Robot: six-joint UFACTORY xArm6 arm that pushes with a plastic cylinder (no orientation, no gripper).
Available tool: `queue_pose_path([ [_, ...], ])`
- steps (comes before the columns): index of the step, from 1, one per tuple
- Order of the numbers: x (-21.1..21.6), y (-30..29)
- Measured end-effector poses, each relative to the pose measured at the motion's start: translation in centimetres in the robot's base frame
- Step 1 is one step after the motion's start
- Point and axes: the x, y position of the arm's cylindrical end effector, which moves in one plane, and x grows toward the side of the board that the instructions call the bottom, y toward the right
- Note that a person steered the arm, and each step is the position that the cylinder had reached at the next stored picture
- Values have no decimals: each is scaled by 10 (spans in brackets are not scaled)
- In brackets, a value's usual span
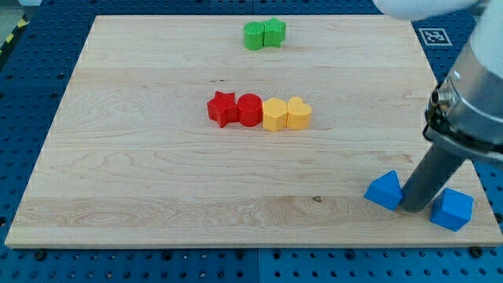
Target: Place the blue triangle at the right side of the yellow heart
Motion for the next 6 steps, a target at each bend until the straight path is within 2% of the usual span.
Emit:
queue_pose_path([
  [1, -6, -30],
  [2, -30, -50],
  [3, -15, -50],
  [4, 30, -71],
  [5, 26, -111],
  [6, -2, -115],
])
